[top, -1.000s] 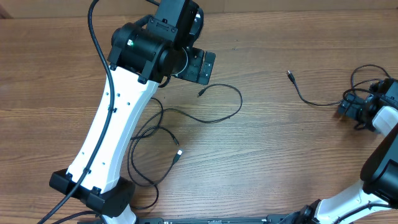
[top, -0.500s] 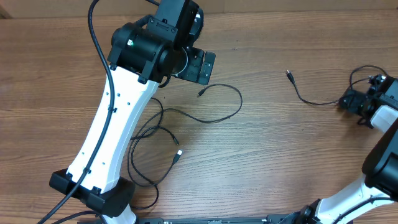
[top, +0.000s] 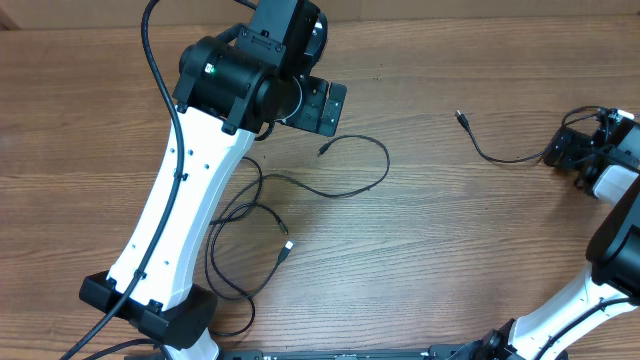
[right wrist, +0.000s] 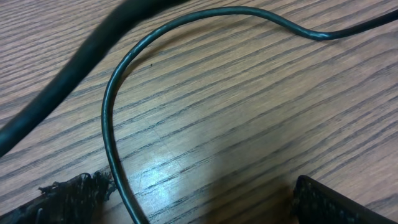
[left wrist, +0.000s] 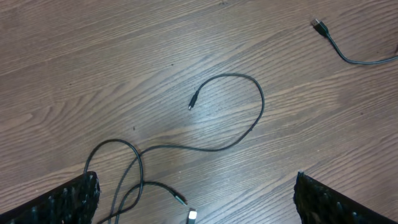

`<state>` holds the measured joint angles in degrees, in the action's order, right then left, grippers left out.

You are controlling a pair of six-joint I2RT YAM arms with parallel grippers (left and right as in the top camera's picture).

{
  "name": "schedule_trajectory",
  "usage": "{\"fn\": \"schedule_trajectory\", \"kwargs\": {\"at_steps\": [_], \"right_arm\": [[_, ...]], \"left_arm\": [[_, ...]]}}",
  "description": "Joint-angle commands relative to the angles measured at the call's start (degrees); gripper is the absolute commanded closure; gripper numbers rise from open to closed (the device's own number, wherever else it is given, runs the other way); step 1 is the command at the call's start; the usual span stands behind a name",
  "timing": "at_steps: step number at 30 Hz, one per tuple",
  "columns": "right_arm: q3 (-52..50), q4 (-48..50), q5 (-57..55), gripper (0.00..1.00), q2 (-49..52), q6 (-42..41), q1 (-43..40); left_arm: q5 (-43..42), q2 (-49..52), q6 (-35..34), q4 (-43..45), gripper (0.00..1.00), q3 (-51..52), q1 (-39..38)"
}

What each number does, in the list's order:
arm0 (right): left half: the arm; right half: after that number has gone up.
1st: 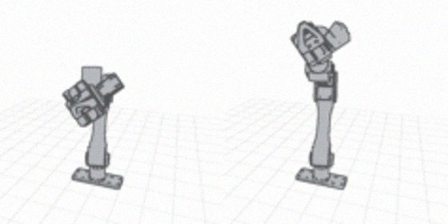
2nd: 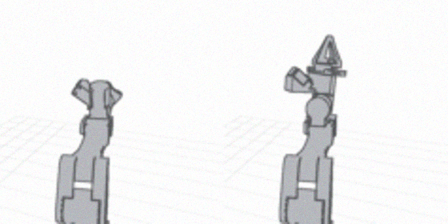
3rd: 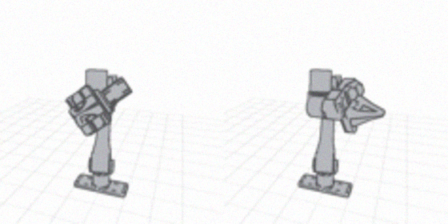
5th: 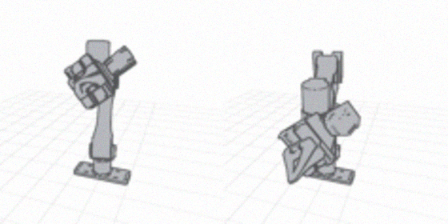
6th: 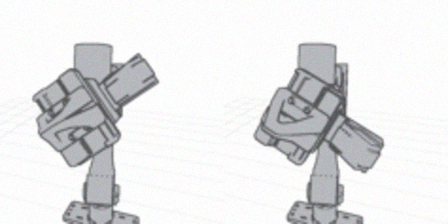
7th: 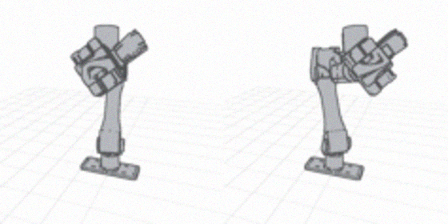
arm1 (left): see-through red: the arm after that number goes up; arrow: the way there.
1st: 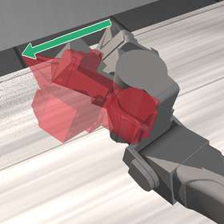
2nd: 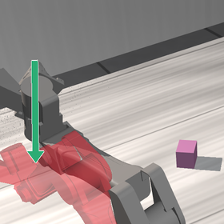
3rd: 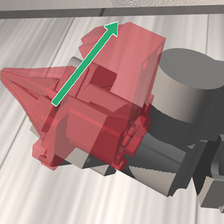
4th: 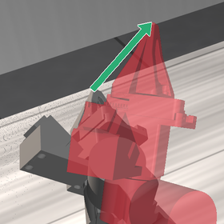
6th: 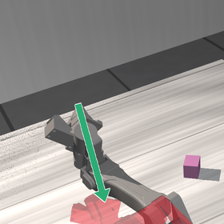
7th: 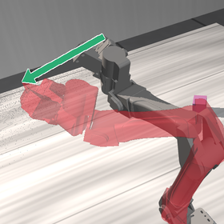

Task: Untangle cables

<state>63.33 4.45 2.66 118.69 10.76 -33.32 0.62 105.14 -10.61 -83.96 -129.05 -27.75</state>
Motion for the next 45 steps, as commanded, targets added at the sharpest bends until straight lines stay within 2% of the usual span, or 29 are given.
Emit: {"fn": "schedule_trajectory", "kwargs": {"at_steps": [1,15,25,34,41,45], "right_arm": [[-2.8,-3.43,-4.37,0.0,6.47,2.8,0.26],[7.34,-27.41,-4.72,0.0,-8.11,2.56,2.29],[6.49,-33.44,-3.96,0.0,-11.21,-2.67,2.84],[1.55,-32.61,0.48,0.0,-11.21,-3.48,2.84],[-3.21,-25.35,0.59,0.0,-11.21,-3.5,2.82],[-3.5,-24.48,0.42,0.0,-10.99,-3.43,2.82]], "left_arm": [[-0.63,0.52,-0.79,0.2,0.0,-0.44,0.0],[-0.63,0.52,-0.79,0.2,0.01,-0.44,-0.02],[-0.63,0.52,-0.79,0.22,0.0,-0.44,-0.02],[-0.63,0.52,-0.79,0.2,0.0,-0.44,-0.02],[-0.63,0.52,-0.79,0.2,0.0,-0.44,-0.02],[-0.63,0.52,-0.79,0.22,0.0,-0.44,-0.02]]}}
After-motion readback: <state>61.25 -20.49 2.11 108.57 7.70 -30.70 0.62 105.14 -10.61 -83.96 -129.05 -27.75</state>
